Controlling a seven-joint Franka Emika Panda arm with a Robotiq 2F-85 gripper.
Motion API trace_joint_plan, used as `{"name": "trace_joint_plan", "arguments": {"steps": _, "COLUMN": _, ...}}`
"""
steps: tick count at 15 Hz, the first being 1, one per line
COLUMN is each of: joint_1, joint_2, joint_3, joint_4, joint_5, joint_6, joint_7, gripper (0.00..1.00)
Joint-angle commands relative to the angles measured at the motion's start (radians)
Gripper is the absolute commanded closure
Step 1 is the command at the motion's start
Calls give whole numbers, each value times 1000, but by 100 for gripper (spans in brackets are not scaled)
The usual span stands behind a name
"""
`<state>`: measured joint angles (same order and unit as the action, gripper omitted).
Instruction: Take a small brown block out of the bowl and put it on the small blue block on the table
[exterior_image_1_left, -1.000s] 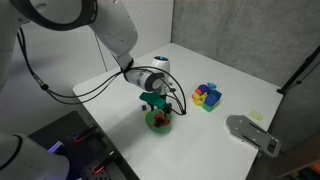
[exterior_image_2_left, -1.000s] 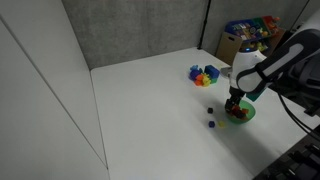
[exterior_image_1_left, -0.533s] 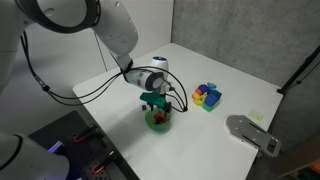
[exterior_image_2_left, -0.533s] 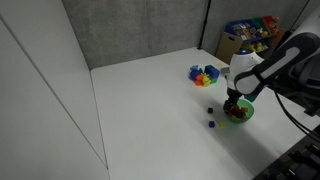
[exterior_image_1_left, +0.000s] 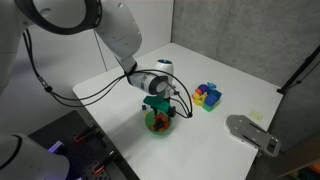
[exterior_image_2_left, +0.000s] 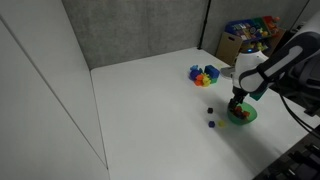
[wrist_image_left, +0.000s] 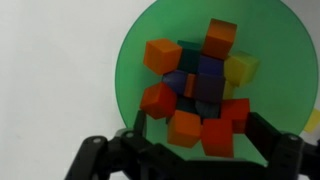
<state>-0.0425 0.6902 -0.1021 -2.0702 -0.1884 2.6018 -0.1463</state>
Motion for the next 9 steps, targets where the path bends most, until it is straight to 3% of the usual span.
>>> {"name": "trace_joint_plan", "arguments": {"steps": 1, "joint_1": -36, "joint_2": -19, "joint_3": 11, "joint_4": -14, "joint_5": 14, "joint_6": -6, "joint_7": -8, "gripper": 0}}
{"name": "trace_joint_plan", "arguments": {"steps": 9, "joint_1": -69, "joint_2": -19, "joint_3": 41, "joint_4": -24, "joint_5": 80, "joint_6": -1, "joint_7": 3, "gripper": 0}}
